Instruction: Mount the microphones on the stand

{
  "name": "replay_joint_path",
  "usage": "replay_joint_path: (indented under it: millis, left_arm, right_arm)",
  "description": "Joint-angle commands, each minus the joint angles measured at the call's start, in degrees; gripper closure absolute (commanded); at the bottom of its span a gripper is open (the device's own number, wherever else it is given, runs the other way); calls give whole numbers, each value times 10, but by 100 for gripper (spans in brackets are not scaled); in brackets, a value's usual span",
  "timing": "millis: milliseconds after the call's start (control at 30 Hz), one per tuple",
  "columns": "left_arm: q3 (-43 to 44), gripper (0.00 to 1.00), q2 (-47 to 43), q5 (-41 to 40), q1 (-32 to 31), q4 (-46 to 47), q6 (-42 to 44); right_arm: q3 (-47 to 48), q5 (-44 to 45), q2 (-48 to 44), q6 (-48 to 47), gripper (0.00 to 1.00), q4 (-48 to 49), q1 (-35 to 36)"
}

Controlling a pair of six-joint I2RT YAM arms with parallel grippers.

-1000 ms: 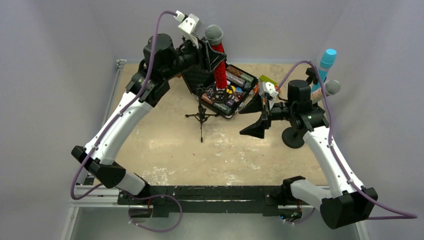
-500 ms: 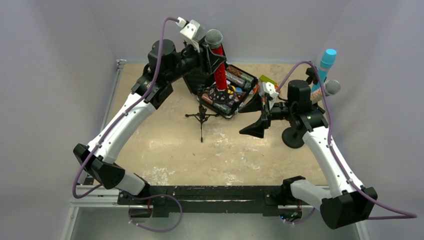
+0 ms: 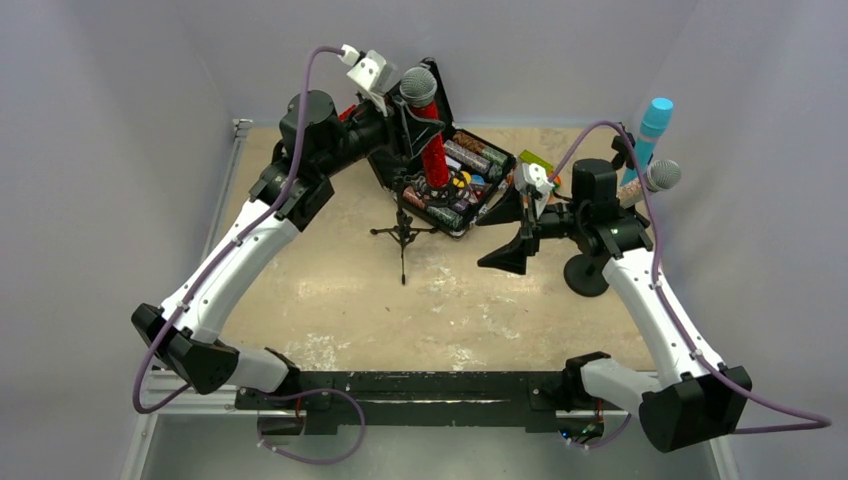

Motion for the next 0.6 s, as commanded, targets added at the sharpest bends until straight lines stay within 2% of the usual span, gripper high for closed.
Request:
replay_joint_path:
  millis: [0, 367, 567]
  left_arm:
    - [-4, 100, -17, 39, 8, 13, -8]
    - [-1, 100, 14, 67, 16, -37, 23]
    - [29, 100, 37, 61, 28, -93, 62]
  right_arm:
    - [21, 2, 6, -18, 7, -6, -1]
    - [51, 23, 45, -67, 8, -38, 0]
    - [83, 68, 93, -128, 8, -13, 24]
